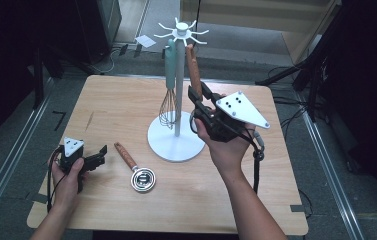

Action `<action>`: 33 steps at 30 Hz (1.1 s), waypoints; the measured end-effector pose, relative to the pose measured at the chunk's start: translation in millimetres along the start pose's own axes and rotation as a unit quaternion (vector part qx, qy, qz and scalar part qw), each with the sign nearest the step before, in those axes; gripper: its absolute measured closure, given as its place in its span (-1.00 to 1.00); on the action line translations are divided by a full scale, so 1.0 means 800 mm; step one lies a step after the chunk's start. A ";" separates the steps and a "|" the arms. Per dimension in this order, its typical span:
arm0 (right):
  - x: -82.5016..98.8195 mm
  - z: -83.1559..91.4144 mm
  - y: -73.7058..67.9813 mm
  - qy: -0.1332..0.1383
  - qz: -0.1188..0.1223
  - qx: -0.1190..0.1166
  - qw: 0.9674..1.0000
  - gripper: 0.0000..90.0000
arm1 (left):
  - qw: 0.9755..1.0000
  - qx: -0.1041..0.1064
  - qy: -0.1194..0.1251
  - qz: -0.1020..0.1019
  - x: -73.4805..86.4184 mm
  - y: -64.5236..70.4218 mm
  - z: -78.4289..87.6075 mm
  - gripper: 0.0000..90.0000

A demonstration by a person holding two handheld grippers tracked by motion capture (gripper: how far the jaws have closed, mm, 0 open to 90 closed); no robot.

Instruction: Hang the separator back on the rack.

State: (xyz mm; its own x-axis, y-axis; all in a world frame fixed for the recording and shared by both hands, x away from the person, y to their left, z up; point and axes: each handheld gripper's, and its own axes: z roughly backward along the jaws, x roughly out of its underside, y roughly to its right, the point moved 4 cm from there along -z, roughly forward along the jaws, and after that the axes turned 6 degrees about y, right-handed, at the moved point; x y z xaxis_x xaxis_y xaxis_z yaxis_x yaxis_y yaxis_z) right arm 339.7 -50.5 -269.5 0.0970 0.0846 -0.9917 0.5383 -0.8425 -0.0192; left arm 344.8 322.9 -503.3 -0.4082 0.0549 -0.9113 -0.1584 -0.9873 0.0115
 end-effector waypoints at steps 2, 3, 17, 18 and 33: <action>0.000 -0.001 -0.001 0.000 -0.001 0.003 1.000 0.56 | 1.000 -0.002 0.003 0.004 0.000 -0.001 0.000 -0.71; -0.001 -0.001 -0.001 -0.001 -0.001 0.004 1.000 0.56 | 1.000 -0.003 0.003 0.004 0.000 -0.001 0.000 -0.70; -0.001 -0.004 -0.006 -0.006 0.017 0.024 1.000 0.56 | 1.000 -0.003 0.000 0.007 0.000 -0.001 0.000 -0.70; -0.001 -0.004 -0.006 -0.006 0.019 0.026 0.999 0.56 | 1.000 -0.003 0.000 0.008 0.000 -0.001 0.000 -0.70; 0.003 -0.004 0.000 -0.009 0.014 0.041 0.999 0.56 | 1.000 -0.002 -0.002 0.009 0.001 -0.001 -0.001 -0.70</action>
State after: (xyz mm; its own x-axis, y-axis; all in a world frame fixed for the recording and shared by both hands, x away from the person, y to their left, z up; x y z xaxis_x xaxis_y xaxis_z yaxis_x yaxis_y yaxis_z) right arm 343.0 -48.4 -271.6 0.0950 0.0506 -0.9942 0.4657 -0.8850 -0.0005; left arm 345.3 323.3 -504.1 -0.4150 0.0369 -0.9091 -0.1475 -0.9887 0.0272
